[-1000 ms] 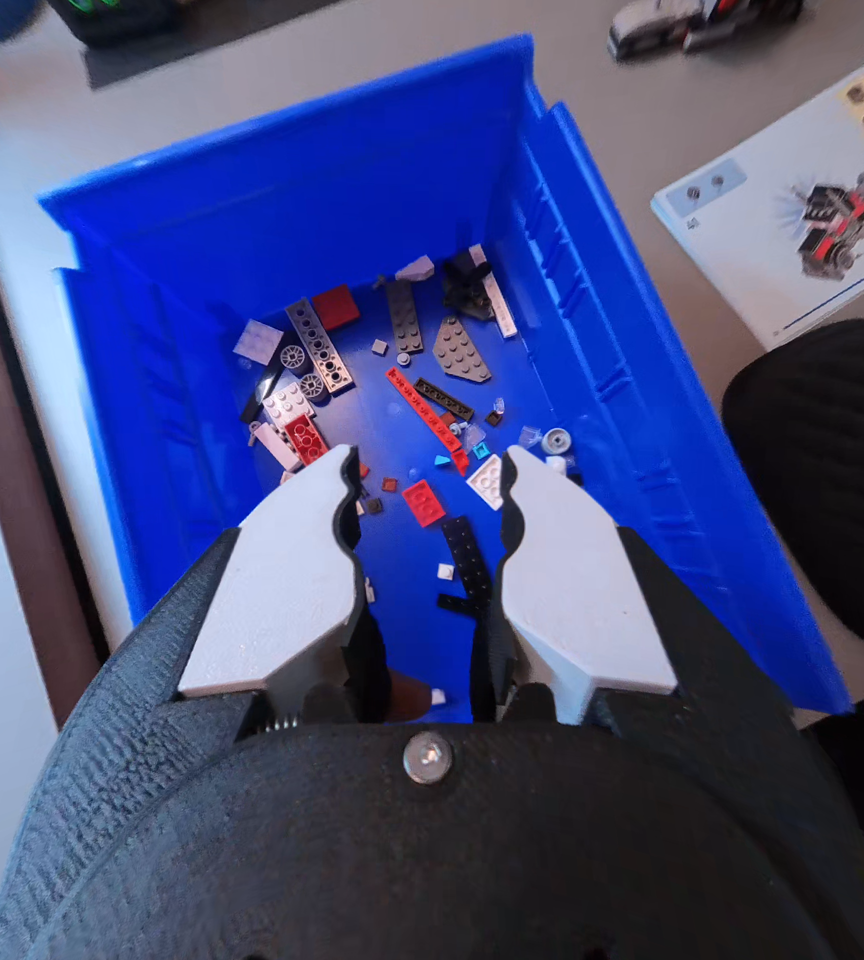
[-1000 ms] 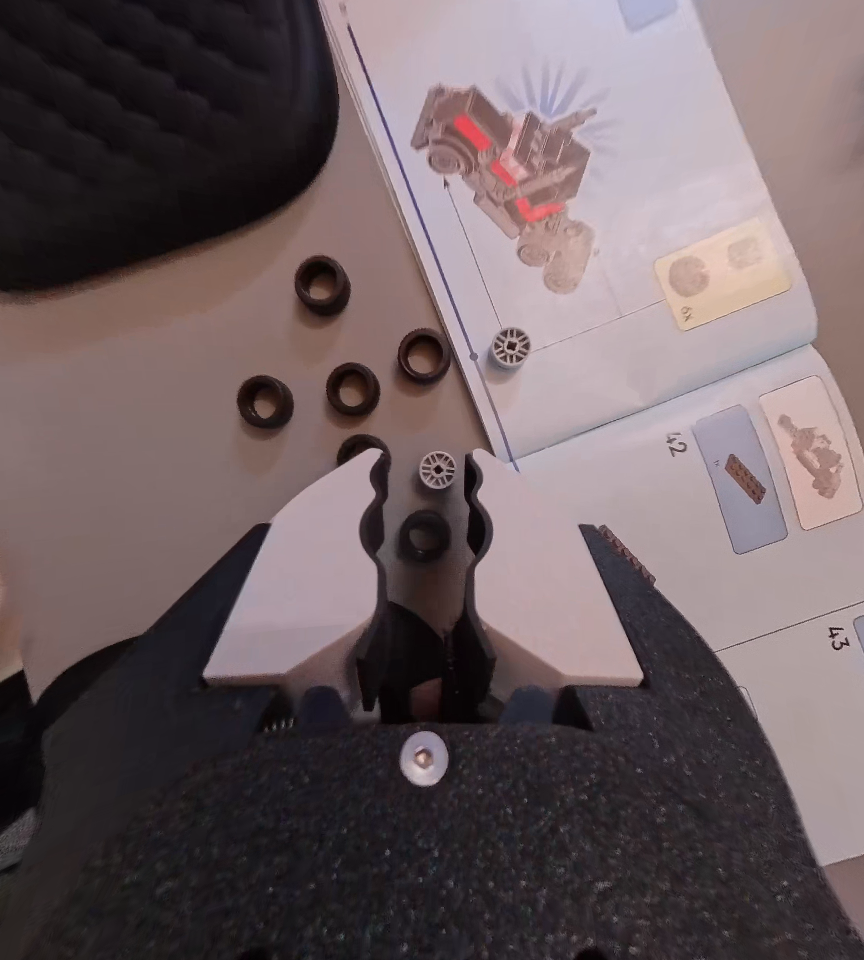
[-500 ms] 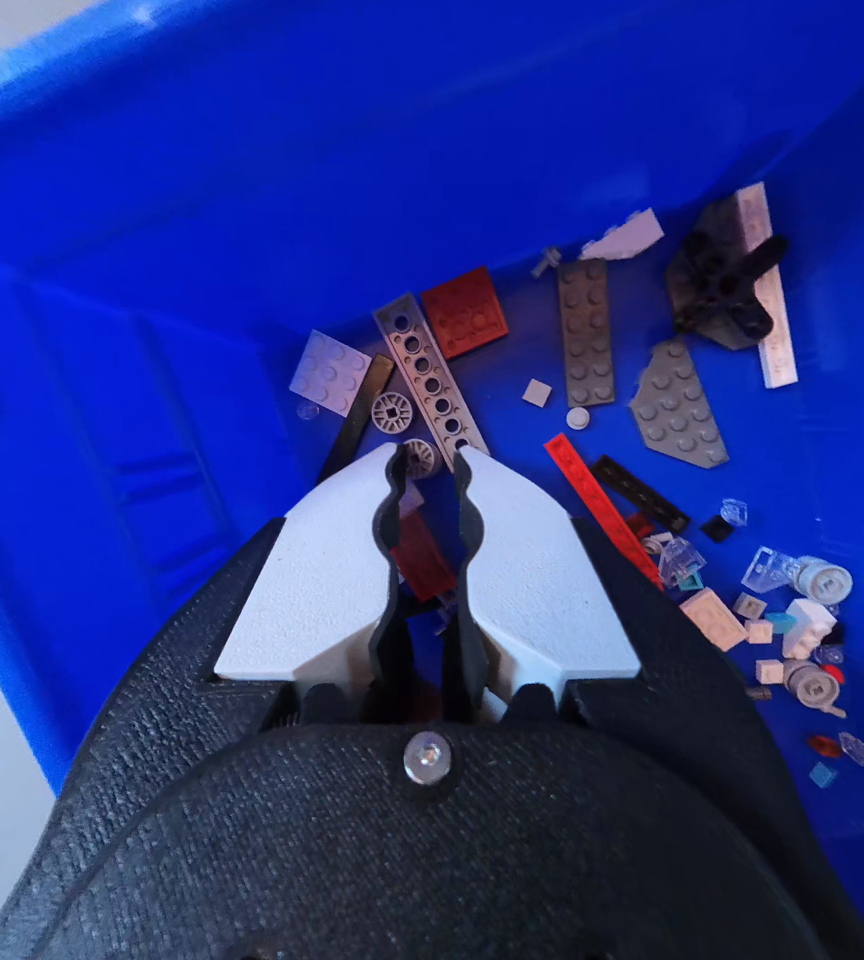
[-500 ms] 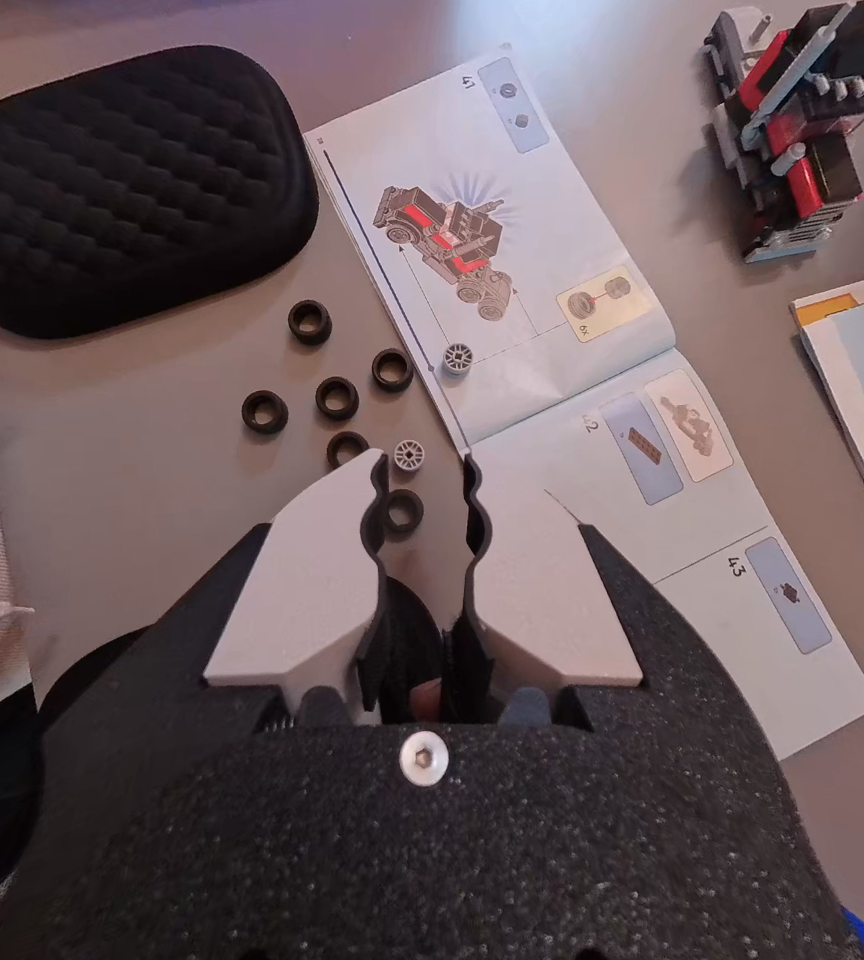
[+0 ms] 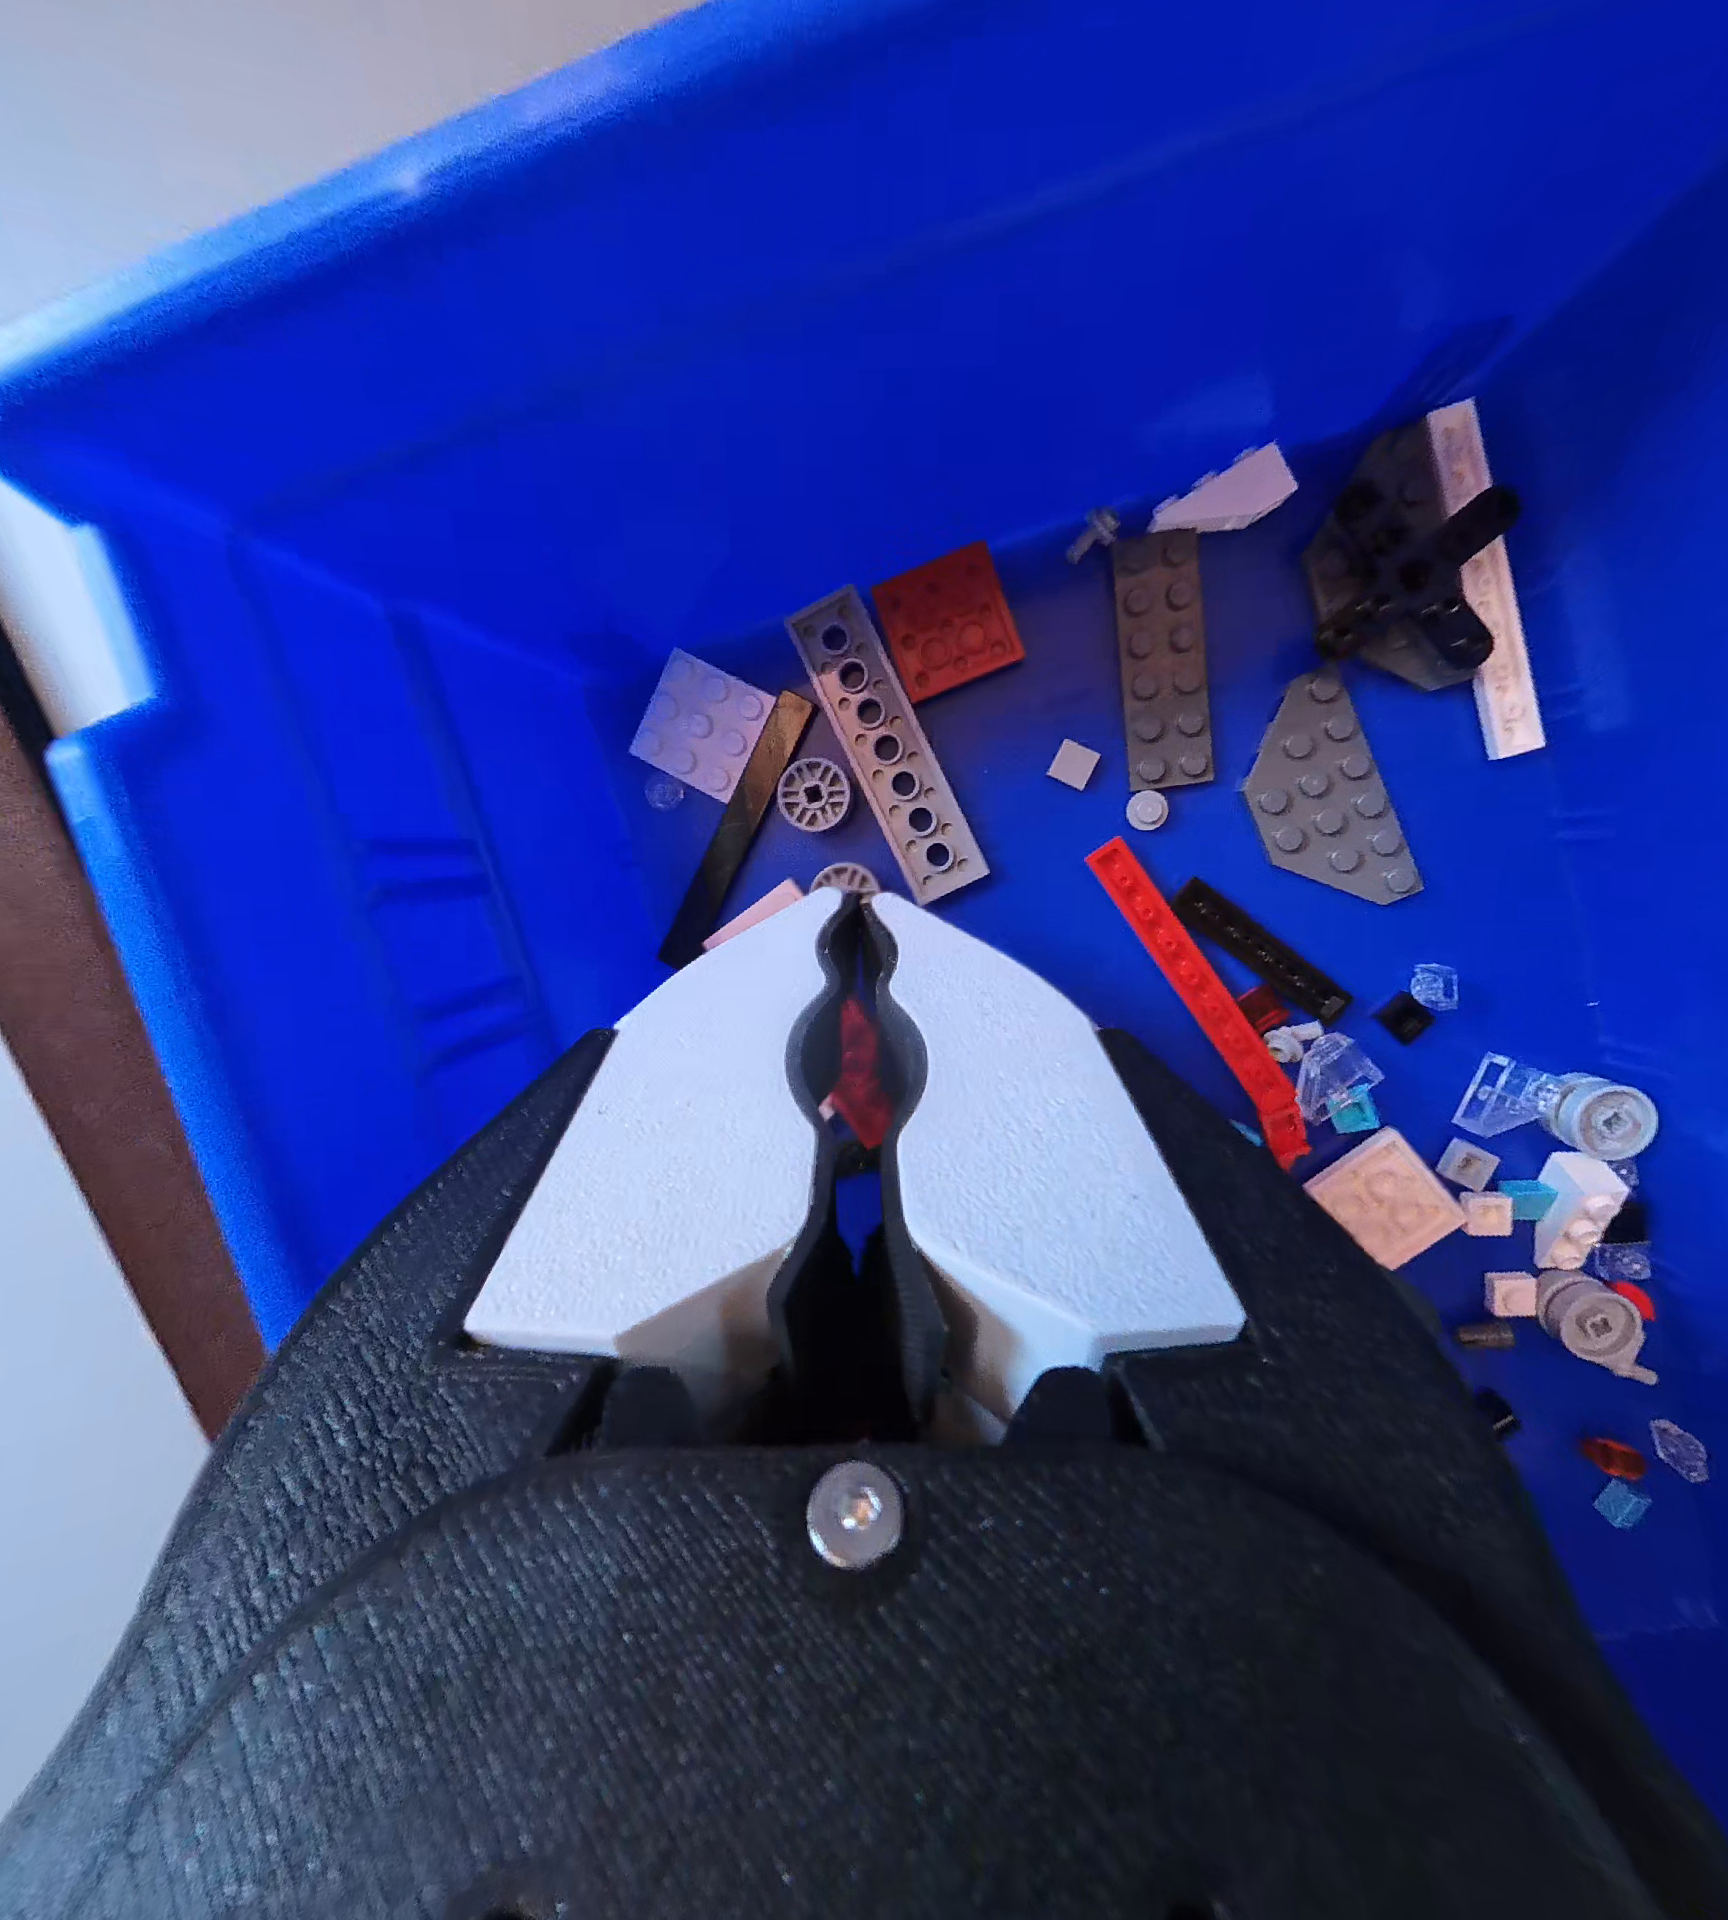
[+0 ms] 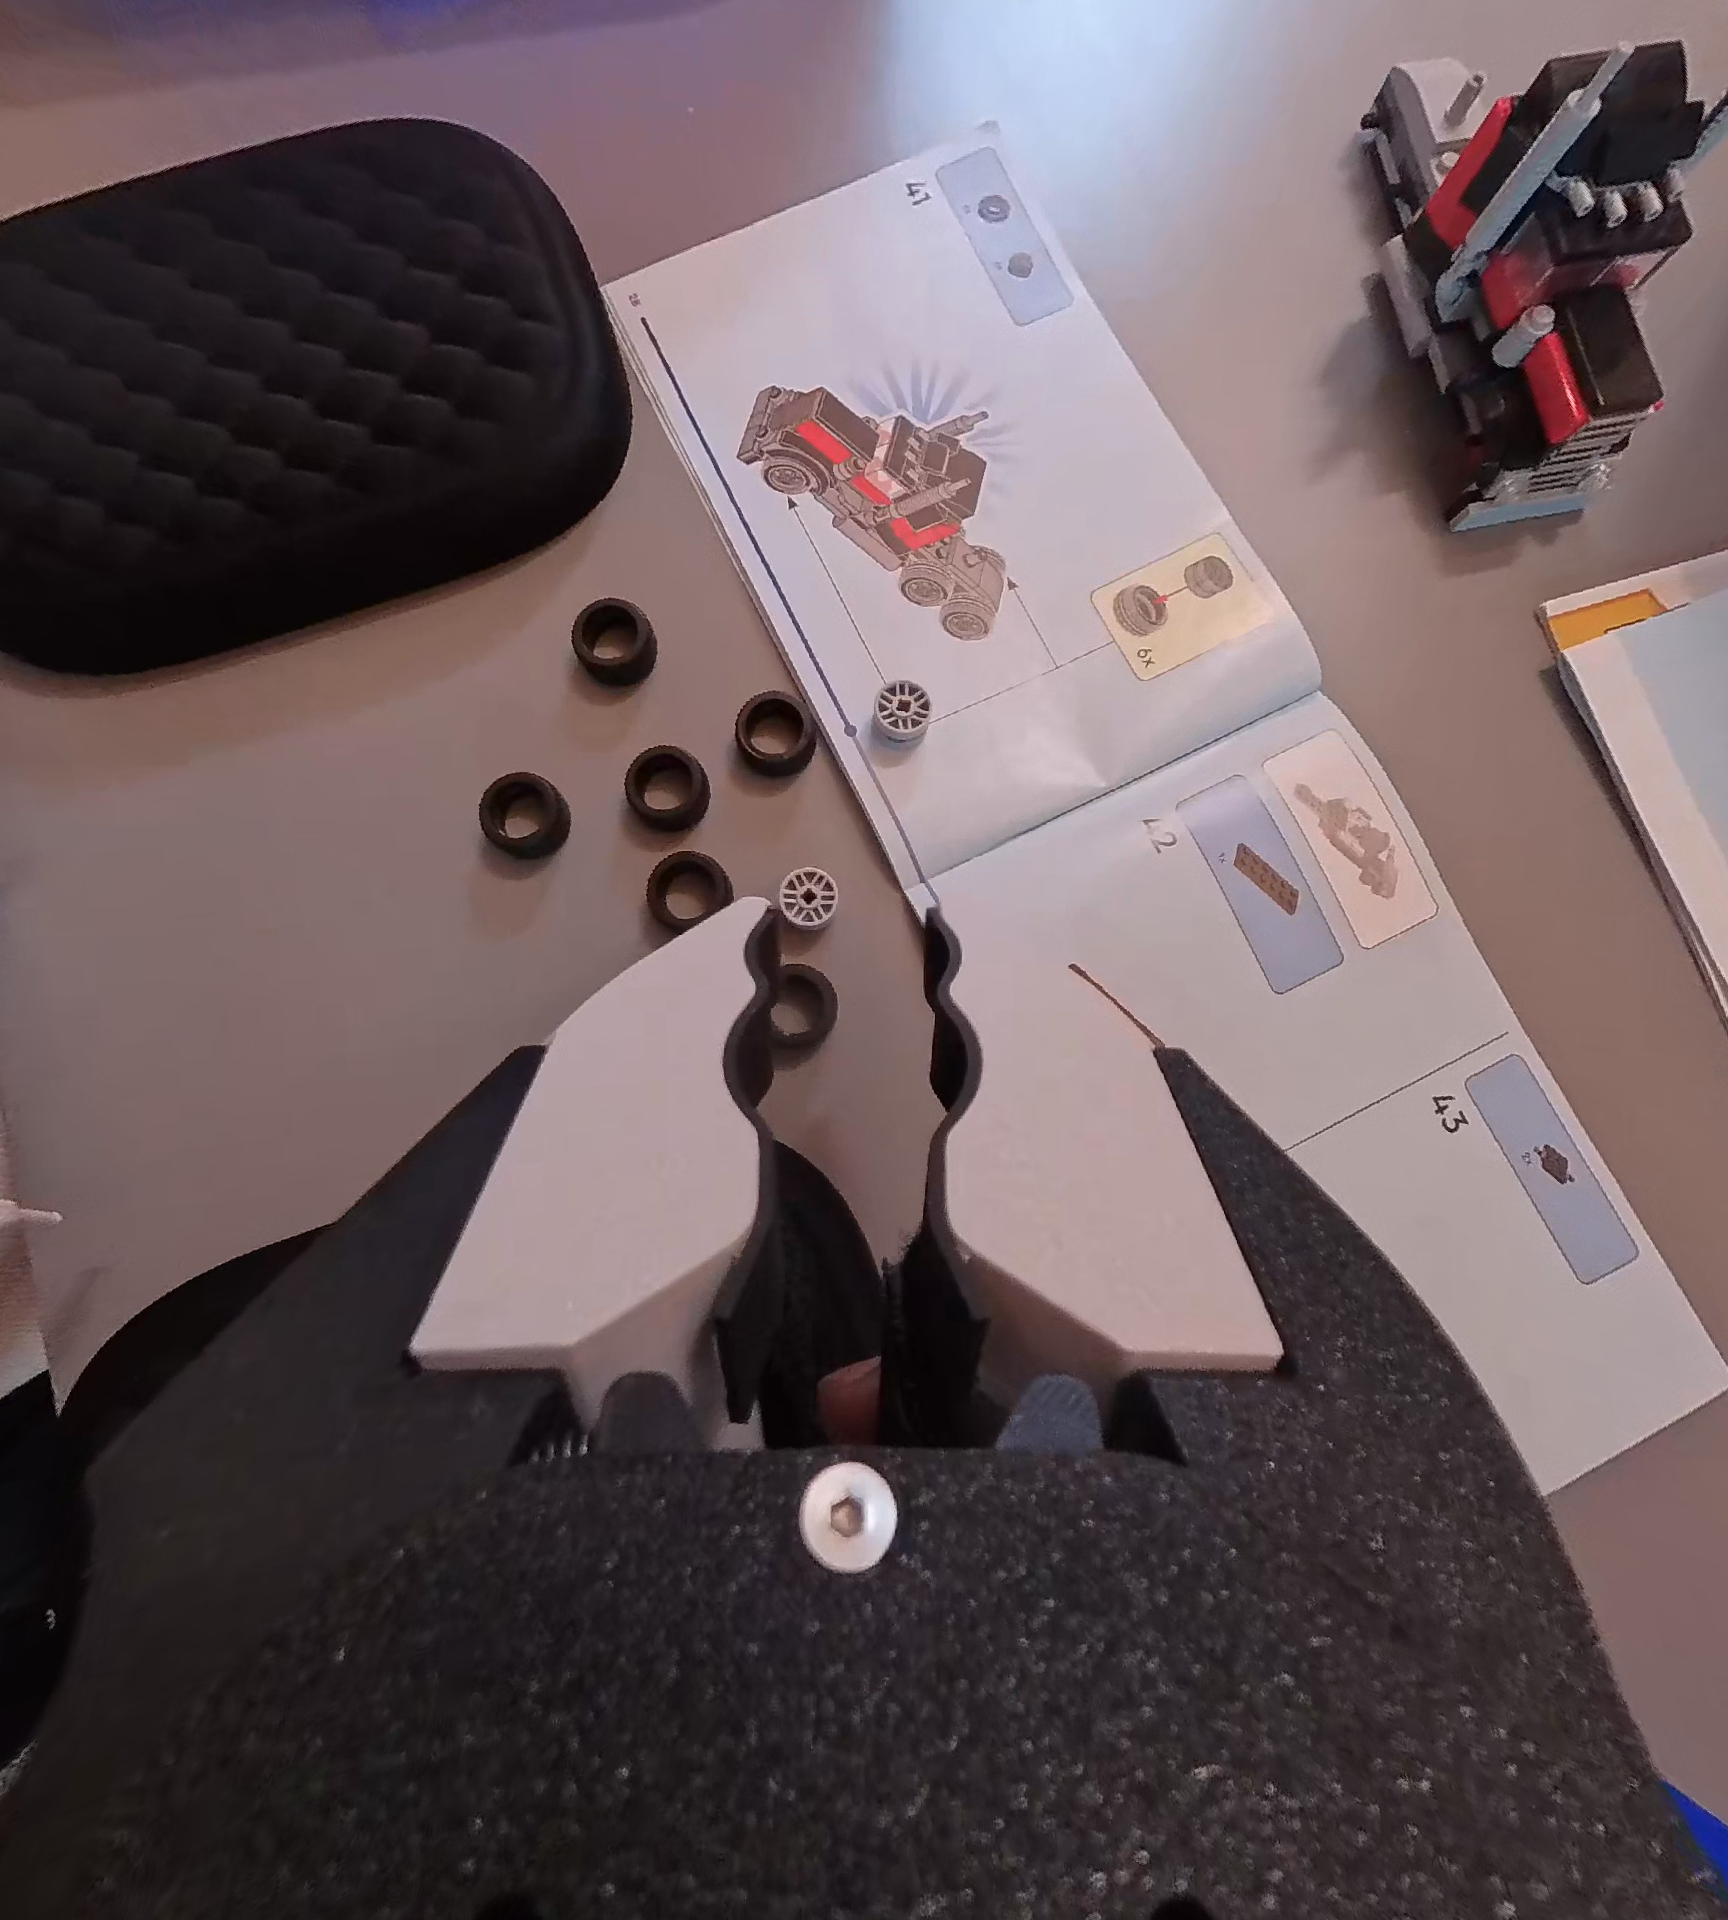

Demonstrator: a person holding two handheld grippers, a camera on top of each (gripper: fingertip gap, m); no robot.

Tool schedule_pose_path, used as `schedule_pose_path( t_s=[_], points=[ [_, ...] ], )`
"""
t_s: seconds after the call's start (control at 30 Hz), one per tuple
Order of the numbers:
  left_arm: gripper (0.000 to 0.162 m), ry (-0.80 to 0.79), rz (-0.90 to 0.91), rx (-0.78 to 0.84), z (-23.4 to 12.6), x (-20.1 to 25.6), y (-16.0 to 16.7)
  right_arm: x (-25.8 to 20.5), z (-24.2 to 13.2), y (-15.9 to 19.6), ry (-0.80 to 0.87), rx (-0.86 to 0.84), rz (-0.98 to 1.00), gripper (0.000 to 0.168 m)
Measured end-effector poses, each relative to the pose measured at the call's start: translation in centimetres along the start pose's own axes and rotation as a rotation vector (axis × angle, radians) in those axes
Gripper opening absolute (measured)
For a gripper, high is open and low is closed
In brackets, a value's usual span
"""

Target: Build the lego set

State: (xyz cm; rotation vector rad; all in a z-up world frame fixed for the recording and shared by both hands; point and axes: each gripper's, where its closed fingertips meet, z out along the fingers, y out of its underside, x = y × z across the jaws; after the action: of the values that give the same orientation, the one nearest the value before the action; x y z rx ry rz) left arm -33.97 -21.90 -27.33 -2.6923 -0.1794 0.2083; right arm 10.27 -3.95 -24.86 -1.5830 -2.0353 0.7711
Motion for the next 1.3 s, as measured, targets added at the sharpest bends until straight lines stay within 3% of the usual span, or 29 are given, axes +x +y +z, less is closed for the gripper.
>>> schedule_pose_path(
  t_s=[0.13, 0.5, 0.6, 0.67, 0.73, 0.83, 0.9, 0.97, 1.13, 1.3],
  points=[
    [0.014, -0.017, -0.009, -0.028, 0.2, -0.3, 0.2, -0.2, 0.0, 0.0, -0.001, 0.001, -0.012, 0.026],
    [0.016, 0.021, -0.018, -0.101, 2.1, -0.1, 0.9, 0.0, -1.0, 0.3, 0.032, 0.016, -0.006, 0.025],
    [0.016, 0.015, -0.011, -0.047, 1.2, 0.1, 0.2, -0.1, -1.0, 0.1, 0.032, 0.03, -0.01, 0.024],
    [0.016, 0.054, -0.046, 0.083, -0.6, 1.1, -1.6, -0.3, -0.8, -0.6, 0.023, 0.068, -0.025, 0.023],
    [0.016, 0.207, -0.115, 0.329, -4.0, 4.0, -4.8, -0.8, -0.5, -2.0, 0.014, 0.145, -0.06, 0.023],
    [0.016, 0.615, -0.213, 0.772, -12.6, 10.9, -9.7, -2.2, -0.3, -5.2, -0.022, 0.296, -0.126, 0.023],
    [0.015, 0.918, -0.255, 1.014, -18.7, 15.7, -11.0, -3.4, -0.6, -8.2, -0.054, 0.42, -0.17, 0.025],
    [0.015, 1.17, -0.329, 1.154, -22.6, 19.6, -11.3, -4.8, -1.6, -11.8, -0.089, 0.576, -0.213, 0.027],
    [0.015, 1.642, -0.486, 1.21, -26.4, 26.2, -11.4, -8.2, -6.1, -20.1, -0.133, 0.904, -0.379, 0.027],
    [0.015, 1.764, -0.502, 1.133, -26.5, 30.1, -11.4, -10.1, -8.7, -23.9, -0.147, 0.989, -0.494, 0.026]
  ],
)
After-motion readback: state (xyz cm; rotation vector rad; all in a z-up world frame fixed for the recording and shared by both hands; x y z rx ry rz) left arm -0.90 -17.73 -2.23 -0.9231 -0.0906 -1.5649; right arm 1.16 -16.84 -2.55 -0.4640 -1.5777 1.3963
